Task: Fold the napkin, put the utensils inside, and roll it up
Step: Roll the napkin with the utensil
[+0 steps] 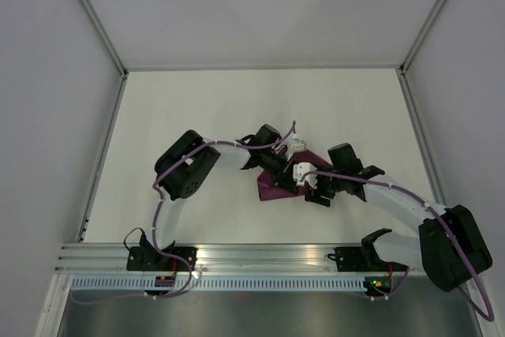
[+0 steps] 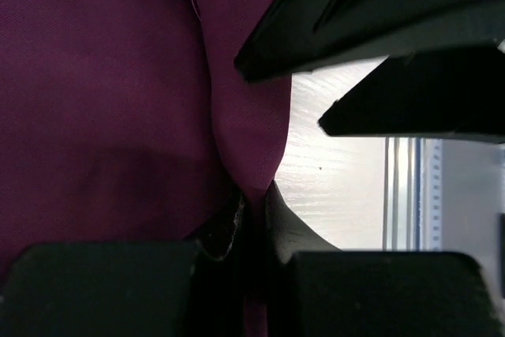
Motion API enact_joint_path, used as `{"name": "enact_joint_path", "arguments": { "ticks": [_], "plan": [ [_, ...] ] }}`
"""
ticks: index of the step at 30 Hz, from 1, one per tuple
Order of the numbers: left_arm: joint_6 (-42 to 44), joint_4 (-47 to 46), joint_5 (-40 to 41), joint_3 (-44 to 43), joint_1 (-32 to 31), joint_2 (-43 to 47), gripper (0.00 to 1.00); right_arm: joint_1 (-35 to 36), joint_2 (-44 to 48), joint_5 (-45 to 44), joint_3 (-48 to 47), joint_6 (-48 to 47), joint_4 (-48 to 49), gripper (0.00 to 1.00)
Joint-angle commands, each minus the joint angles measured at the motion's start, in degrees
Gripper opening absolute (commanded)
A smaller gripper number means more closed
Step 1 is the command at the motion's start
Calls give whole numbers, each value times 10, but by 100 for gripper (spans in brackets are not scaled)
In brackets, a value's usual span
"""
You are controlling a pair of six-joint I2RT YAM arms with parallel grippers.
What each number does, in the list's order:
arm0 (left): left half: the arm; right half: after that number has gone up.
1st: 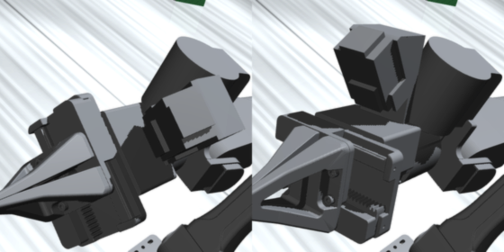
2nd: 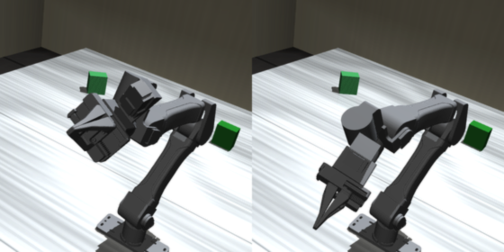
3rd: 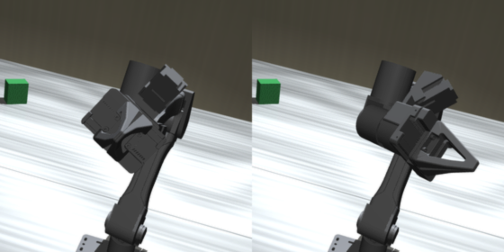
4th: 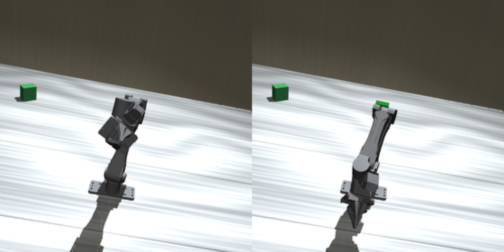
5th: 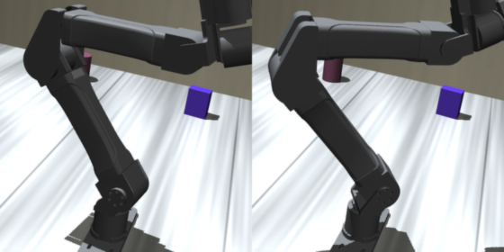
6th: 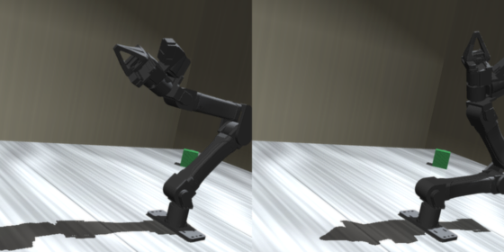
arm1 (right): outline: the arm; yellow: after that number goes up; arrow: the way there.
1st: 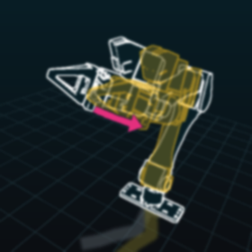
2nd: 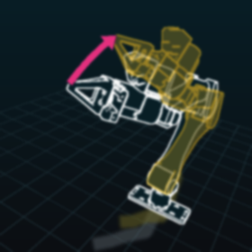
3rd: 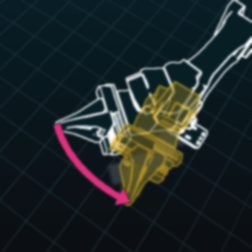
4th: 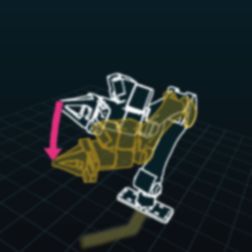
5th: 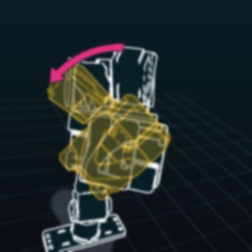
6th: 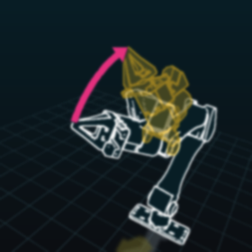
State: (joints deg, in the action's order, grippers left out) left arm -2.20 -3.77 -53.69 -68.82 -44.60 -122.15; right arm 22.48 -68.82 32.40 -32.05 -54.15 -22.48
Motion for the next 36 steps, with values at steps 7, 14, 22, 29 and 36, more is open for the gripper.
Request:
{"name": "enact_joint_path", "arguments": {
  "ticks": [7,14,22,29,36],
  "plan": [
    [-8,113,32,9,3,-71,2,83,4,-103,35,14,118,75],
    [-13,115,39,1,8,-72,2,116,-17,-116,38,26,127,72],
    [-15,120,49,-4,12,-71,2,120,-33,-112,45,30,119,62],
    [-21,120,60,-7,16,-62,21,120,-44,-105,45,33,109,38],
    [-67,47,95,30,32,3,43,119,-54,-102,42,33,94,22]
  ]
}}
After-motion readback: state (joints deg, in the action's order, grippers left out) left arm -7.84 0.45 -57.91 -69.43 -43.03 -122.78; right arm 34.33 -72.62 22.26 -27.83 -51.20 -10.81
